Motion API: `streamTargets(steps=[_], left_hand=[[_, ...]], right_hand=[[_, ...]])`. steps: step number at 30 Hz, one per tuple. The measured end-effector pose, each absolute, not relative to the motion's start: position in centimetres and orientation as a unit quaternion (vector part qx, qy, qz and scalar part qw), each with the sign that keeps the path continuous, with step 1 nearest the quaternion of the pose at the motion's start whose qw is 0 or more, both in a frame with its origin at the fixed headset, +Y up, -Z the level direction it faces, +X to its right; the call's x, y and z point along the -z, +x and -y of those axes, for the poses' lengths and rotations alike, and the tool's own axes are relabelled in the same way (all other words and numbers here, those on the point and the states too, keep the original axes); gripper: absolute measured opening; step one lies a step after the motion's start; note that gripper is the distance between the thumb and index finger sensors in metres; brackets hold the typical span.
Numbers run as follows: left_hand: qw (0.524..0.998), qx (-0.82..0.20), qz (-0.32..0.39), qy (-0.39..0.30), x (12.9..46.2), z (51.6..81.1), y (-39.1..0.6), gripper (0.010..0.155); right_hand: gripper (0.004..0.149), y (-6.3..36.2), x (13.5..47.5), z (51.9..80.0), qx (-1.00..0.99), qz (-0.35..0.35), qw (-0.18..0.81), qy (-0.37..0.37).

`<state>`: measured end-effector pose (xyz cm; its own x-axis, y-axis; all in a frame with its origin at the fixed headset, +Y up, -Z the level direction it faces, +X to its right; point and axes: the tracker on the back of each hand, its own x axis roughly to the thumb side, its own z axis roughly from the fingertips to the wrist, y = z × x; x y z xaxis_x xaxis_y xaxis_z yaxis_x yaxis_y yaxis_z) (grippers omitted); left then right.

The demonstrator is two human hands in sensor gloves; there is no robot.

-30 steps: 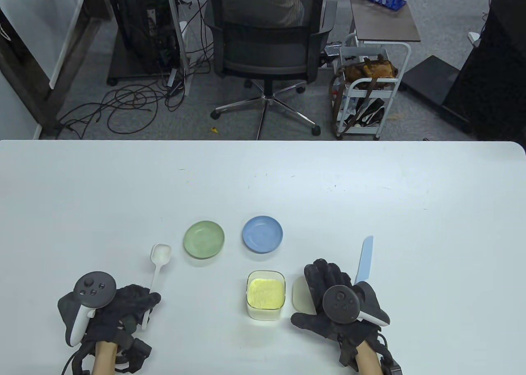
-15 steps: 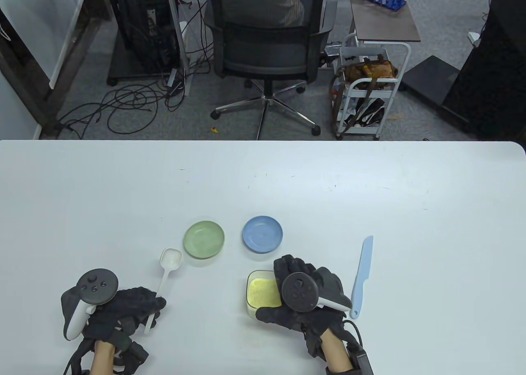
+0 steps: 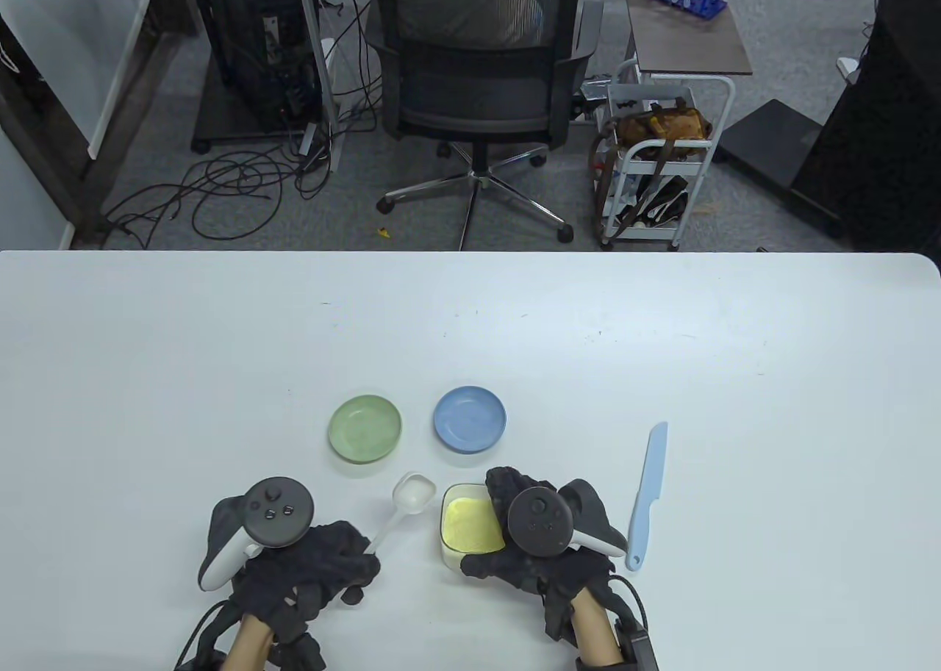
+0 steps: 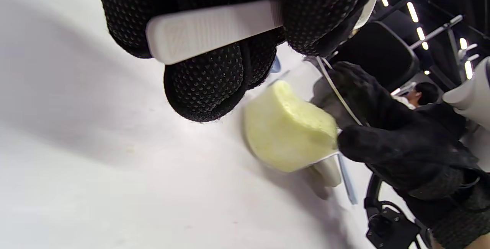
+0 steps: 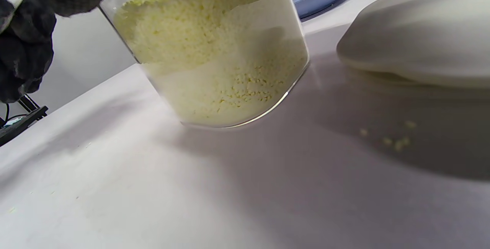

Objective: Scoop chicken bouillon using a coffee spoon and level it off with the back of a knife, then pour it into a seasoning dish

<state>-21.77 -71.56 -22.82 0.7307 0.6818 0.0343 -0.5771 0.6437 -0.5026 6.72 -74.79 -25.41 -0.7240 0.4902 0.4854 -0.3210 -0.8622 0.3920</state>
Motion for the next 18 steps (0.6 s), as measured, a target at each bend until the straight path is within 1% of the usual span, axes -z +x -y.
streamTargets(steps=[2, 4, 8, 13, 16, 18], left_hand=[[0.902, -0.348, 0.113, -0.23, 23.1, 71.2, -20.4, 0.038], [0.914, -0.323, 0.109, -0.219, 23.4, 70.7, -19.2, 0.038], [0.943, -0.274, 0.097, -0.162, 23.3, 69.9, -17.9, 0.038], [0.953, -0.274, 0.083, -0.1, 23.2, 68.8, -17.2, 0.039], [0.959, -0.257, 0.08, -0.084, 23.2, 68.2, -16.5, 0.039], [0.962, -0.241, 0.086, -0.091, 23.3, 67.8, -15.9, 0.04]], right_hand=[[0.11, 6.8, 25.4, 74.9, -0.916, -0.139, 0.227, 0.3], [0.11, 6.9, 25.4, 75.0, -0.915, -0.137, 0.233, 0.3], [0.11, 7.0, 25.4, 75.1, -0.912, -0.133, 0.244, 0.302], [0.11, 7.1, 25.5, 75.2, -0.908, -0.135, 0.254, 0.304], [0.11, 7.1, 25.5, 75.2, -0.909, -0.134, 0.253, 0.304], [0.11, 7.1, 25.5, 75.1, -0.908, -0.134, 0.254, 0.304]])
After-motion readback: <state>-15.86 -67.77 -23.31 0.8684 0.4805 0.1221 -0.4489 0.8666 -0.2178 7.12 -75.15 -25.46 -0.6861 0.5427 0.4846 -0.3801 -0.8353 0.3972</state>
